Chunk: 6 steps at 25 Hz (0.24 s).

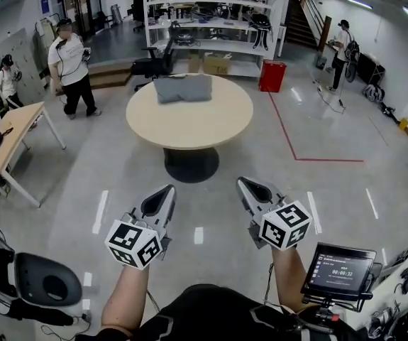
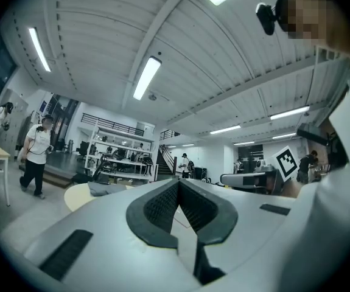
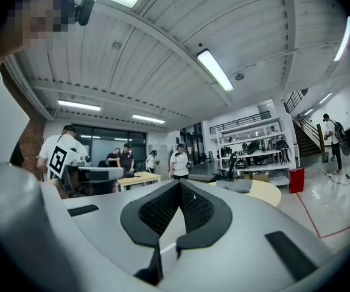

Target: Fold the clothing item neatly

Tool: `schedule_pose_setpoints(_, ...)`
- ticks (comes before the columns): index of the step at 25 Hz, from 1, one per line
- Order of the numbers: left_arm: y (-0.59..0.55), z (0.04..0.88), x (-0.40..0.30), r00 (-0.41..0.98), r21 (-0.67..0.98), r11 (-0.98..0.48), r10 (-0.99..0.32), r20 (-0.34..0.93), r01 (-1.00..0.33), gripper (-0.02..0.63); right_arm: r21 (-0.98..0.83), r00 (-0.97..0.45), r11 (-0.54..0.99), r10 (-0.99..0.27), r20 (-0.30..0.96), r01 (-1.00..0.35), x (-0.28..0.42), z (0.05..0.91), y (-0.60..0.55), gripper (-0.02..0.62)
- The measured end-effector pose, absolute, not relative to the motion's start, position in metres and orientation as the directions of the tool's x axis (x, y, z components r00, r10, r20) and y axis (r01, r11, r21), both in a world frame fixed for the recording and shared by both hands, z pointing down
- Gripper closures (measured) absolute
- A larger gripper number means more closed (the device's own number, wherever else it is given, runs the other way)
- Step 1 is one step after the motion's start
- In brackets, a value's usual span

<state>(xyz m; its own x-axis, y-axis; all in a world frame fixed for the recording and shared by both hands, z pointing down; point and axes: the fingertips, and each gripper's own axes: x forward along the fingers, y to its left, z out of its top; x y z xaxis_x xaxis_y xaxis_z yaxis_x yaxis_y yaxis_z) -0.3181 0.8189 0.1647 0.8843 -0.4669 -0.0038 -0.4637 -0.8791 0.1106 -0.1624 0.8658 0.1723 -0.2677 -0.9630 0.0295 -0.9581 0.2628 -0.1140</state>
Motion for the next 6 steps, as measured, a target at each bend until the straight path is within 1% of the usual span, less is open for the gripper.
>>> schedule_pose_setpoints(6,0.824,0.160,-0.315,0.892,0.103,-0.888,-0.452,-0.015,-0.449,0.605,-0.090,-0.256,0.254,-0.967,0.014,-0.963,-0.160,0.160,0.868,0.588)
